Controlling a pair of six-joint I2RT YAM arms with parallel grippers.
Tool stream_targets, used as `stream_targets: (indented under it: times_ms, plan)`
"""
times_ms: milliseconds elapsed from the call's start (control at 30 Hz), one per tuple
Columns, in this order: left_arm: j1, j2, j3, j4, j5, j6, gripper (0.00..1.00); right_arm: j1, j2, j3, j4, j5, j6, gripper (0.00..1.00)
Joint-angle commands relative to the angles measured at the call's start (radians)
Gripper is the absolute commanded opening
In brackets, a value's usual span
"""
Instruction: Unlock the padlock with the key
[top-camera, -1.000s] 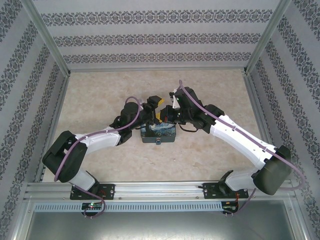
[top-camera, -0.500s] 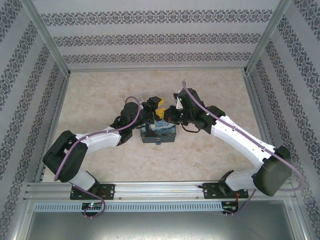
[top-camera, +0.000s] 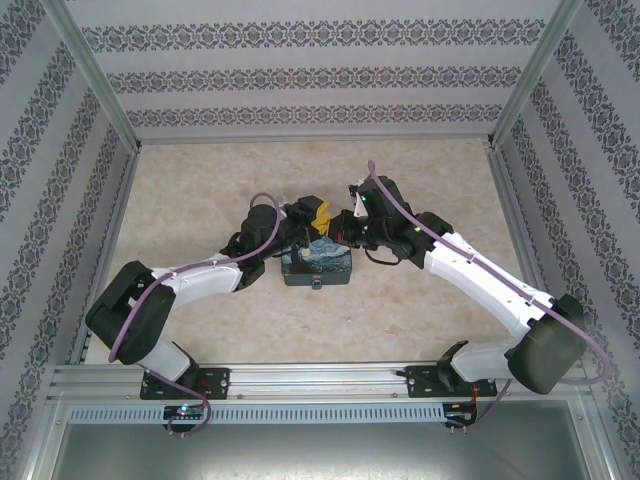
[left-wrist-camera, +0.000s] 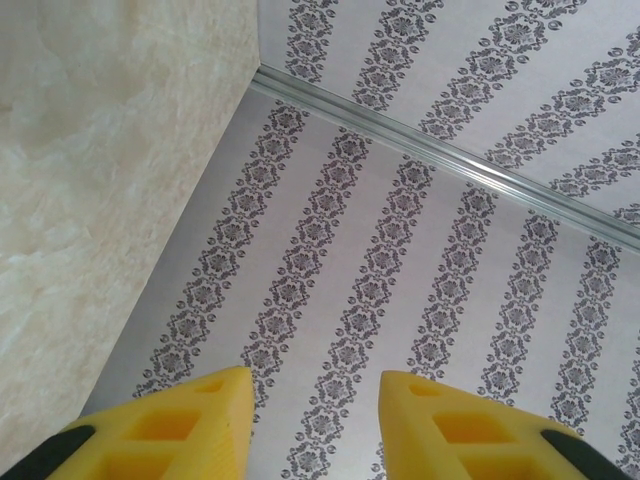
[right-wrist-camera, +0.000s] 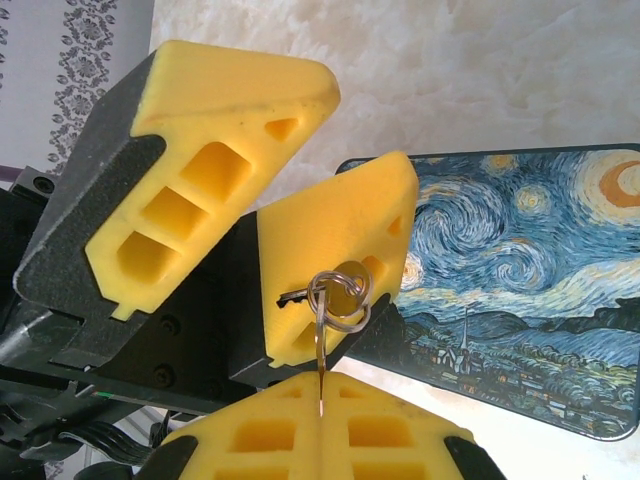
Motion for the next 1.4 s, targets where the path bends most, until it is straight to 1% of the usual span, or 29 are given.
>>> stream_targets:
  times_ms: [0, 233, 500, 600, 667, 700, 867, 967, 1000, 1067, 1100, 1167, 1267, 1367]
  plan:
    - [-0.014, 0.008, -0.010, 0.049, -0.012, 0.000, 0.35, -0.013, -0.020, -0.014, 0.022, -0.016, 0.012, 0.00]
    - [-0.016, 0.003, -0.011, 0.031, -0.017, 0.005, 0.22, -0.013, -0.021, -0.018, 0.026, -0.018, 0.012, 0.00]
    - [-0.020, 0.000, -0.011, 0.015, -0.023, 0.011, 0.15, -0.015, -0.023, -0.021, 0.030, -0.017, 0.015, 0.00]
    - [-0.021, 0.000, -0.010, 0.014, -0.023, 0.013, 0.08, -0.015, -0.023, -0.021, 0.031, -0.019, 0.016, 0.00]
    - [-0.022, 0.003, -0.009, 0.014, -0.022, 0.014, 0.02, -0.015, -0.021, -0.019, 0.033, -0.020, 0.016, 0.00]
    - [-0.022, 0.003, -0.009, 0.013, -0.023, 0.014, 0.00, -0.015, -0.021, -0.019, 0.033, -0.019, 0.016, 0.00]
    - [-0.022, 0.003, -0.006, 0.008, -0.022, 0.028, 0.00, -0.016, -0.023, -0.019, 0.034, -0.020, 0.015, 0.00]
    - [-0.021, 0.005, -0.001, 0.004, -0.019, 0.077, 0.00, -0.026, -0.047, -0.039, 0.036, -0.013, 0.014, 0.00]
    - [-0.020, 0.004, 0.003, -0.001, -0.014, 0.106, 0.00, -0.037, -0.065, -0.056, 0.037, -0.005, 0.019, 0.03]
    - [-0.013, 0.009, 0.012, 0.002, 0.006, 0.177, 0.00, -0.065, -0.112, -0.107, 0.043, 0.002, 0.030, 0.34]
    - [-0.006, 0.012, 0.021, 0.002, 0.025, 0.215, 0.00, -0.085, -0.141, -0.143, 0.046, 0.005, 0.039, 0.42]
    - [0.005, 0.015, 0.037, -0.008, 0.063, 0.296, 0.00, -0.129, -0.193, -0.210, 0.064, -0.006, 0.059, 0.47]
    - [0.021, 0.021, 0.076, -0.036, 0.132, 0.432, 0.00, -0.190, -0.256, -0.299, 0.124, -0.049, 0.078, 0.48]
    - [0.034, 0.030, 0.128, -0.071, 0.210, 0.598, 0.00, -0.250, -0.301, -0.396, 0.286, -0.127, 0.108, 0.48]
